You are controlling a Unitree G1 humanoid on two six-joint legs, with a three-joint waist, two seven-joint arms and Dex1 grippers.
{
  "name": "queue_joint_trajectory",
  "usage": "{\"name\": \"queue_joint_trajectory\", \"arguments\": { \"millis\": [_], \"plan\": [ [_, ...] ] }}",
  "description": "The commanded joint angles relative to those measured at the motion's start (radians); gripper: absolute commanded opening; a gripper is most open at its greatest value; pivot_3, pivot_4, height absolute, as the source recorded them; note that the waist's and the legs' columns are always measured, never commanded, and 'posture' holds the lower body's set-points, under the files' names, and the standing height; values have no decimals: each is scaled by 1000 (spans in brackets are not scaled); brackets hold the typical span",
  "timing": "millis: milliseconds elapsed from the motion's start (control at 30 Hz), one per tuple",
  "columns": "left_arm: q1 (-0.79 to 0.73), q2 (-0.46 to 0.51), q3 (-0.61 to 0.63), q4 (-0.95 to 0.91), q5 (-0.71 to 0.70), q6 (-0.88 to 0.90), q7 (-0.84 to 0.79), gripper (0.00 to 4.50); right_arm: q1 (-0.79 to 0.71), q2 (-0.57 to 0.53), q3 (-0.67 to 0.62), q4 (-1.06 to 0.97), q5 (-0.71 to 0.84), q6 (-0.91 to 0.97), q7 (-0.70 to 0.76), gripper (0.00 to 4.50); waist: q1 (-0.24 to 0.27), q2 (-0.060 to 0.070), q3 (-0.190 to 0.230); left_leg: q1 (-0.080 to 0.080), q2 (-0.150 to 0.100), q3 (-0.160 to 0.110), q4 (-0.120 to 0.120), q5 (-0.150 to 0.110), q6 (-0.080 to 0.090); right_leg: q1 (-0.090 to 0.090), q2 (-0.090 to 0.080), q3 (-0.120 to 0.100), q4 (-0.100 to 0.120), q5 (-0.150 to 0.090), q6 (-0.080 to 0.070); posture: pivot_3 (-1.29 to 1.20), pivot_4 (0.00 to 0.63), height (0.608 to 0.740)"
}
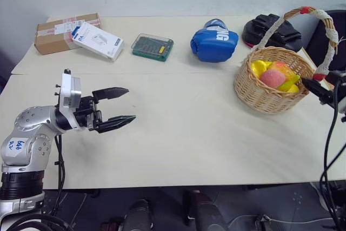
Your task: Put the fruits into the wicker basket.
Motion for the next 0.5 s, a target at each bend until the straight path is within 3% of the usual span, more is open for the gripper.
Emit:
{"name": "queue_joint_trajectory", "arguments": {
  "millis": [33,100,200,367,500],
  "plan": [
    [16,7,35,8,19,-42,4,4500,93,-86,-81,-90,-8,-63,57,4463,1,0,0,0,0,0,0,0,0,0,0,0,0,0,0,0,150,740],
    [68,42,32,33,69,-97,-43,4500,219,-95,-140,-135,-7,-157,133,4489,2,0,0,0,0,1,0,0,0,0,0,1,0,0,0,0,150,740],
    [157,78,35,80,140,-209,-103,4500,369,-21,-177,-265,58,-274,240,4489,-4,0,0,3,1,1,-1,-1,-1,1,3,2,-1,0,1,0,150,740],
    [260,74,7,141,306,-425,-63,4500,523,116,3,-513,81,-388,340,4489,-9,-1,0,9,7,2,-1,-5,-3,7,2,3,-2,0,0,0,150,740],
    [324,32,-32,91,359,-485,-13,4500,390,231,241,-441,-48,-512,326,4489,-7,0,0,20,11,4,-1,-9,-2,19,2,2,-8,-1,-3,0,150,740]
  ]
}}
